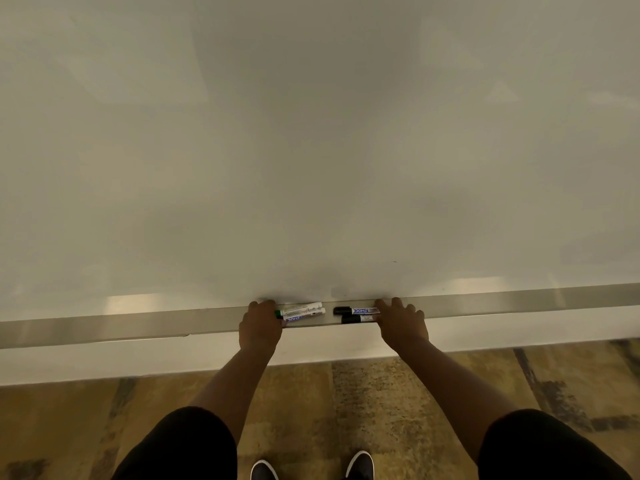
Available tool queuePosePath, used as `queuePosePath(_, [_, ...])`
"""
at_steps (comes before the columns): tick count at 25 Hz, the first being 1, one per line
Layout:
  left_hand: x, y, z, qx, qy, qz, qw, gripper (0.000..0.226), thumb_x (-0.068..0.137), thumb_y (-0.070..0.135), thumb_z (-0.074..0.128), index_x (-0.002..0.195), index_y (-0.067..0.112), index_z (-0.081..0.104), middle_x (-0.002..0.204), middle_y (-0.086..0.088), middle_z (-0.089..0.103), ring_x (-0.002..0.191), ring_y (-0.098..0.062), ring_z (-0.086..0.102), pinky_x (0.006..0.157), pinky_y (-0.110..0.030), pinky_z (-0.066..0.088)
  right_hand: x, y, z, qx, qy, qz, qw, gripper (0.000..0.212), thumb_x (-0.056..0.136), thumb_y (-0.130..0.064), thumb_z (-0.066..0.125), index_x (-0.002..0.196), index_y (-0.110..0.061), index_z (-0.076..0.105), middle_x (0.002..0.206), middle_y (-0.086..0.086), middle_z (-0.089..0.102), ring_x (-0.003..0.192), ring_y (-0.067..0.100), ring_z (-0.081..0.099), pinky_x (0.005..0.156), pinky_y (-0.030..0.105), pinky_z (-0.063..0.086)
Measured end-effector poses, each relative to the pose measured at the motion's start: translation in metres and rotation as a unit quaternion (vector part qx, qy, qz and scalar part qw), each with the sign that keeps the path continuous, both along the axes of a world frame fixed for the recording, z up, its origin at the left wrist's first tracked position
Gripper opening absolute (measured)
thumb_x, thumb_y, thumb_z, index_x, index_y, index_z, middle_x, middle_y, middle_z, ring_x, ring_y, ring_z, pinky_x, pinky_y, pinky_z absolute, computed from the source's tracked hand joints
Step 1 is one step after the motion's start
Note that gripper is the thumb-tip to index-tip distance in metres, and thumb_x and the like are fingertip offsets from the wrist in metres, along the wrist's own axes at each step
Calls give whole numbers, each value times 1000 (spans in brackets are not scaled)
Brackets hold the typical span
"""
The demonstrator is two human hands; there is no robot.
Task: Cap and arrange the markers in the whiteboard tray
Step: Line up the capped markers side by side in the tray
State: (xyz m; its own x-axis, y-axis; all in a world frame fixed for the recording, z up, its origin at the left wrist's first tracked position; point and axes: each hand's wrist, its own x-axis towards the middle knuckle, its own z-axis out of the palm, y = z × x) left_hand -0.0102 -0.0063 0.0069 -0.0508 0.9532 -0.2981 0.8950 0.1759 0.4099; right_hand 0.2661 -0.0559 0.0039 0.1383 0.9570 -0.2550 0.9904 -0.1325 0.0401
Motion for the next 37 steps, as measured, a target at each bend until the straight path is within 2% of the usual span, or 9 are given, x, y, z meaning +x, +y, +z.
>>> queuePosePath(3, [3,1,0,11,-6,-23,1000,23,83,16,65,106,12,66,105,-16,61,92,-32,61,79,-37,50,-3,2,-2,3,38,14,999,31,97,-24,44,127,-22,45,116,12,54,99,31,55,82,41,50])
queuePosePath(6, [3,2,2,20,9,-51,998,16,83,15,64,98,15,66,102,-13,62,89,-31,62,74,-36,51,-6,3,-2,9,65,11,998,30,96,-18,44,126,-20,46,116,13,53,99,30,55,83,40,49])
queuePosePath(9, [1,3,3,25,30,-62,997,13,82,16,64,95,18,66,100,-10,61,85,-31,63,74,-37,54,-5,4,-3,6,69,4,998,30,96,-18,46,126,-18,46,116,14,53,100,31,55,83,39,50])
queuePosePath(14, [0,7,2,7,21,-78,997,18,80,18,69,97,16,66,104,-11,59,90,-31,63,76,-38,53,-9,7,-3,11,93,-1,996,28,95,-19,49,123,-16,49,115,14,54,100,30,56,83,39,51])
queuePosePath(23, [0,3,-1,28,12,-75,997,19,81,23,70,99,17,66,102,-10,60,88,-30,63,75,-37,52,-12,4,2,11,64,11,998,28,96,-27,47,122,-18,48,115,12,56,99,30,58,83,41,50])
queuePosePath(26, [0,-2,2,26,48,-96,994,19,85,24,65,104,21,65,102,-8,57,89,-29,62,78,-38,52,-12,1,4,-5,53,10,999,28,97,-26,45,123,-18,47,116,11,54,99,29,58,83,41,50])
queuePosePath(30, [8,-6,2,64,169,-188,965,29,86,20,57,116,21,55,112,-4,57,102,-25,57,87,-40,45,-9,-4,8,-19,57,21,998,33,97,-30,45,127,-18,44,121,11,52,104,30,56,87,43,49])
queuePosePath(34, [28,-14,1,69,170,-244,952,39,87,25,58,124,18,48,123,-2,57,116,-24,53,95,-40,40,-7,-9,10,-20,35,33,999,38,96,-36,45,131,-20,40,127,11,49,109,32,54,89,46,46])
queuePosePath(37, [35,-22,2,76,159,-240,955,36,89,25,55,123,16,49,123,-3,58,116,-24,54,97,-38,40,-5,-14,12,-8,35,42,998,40,96,-34,45,132,-20,39,130,11,49,112,32,52,91,46,45])
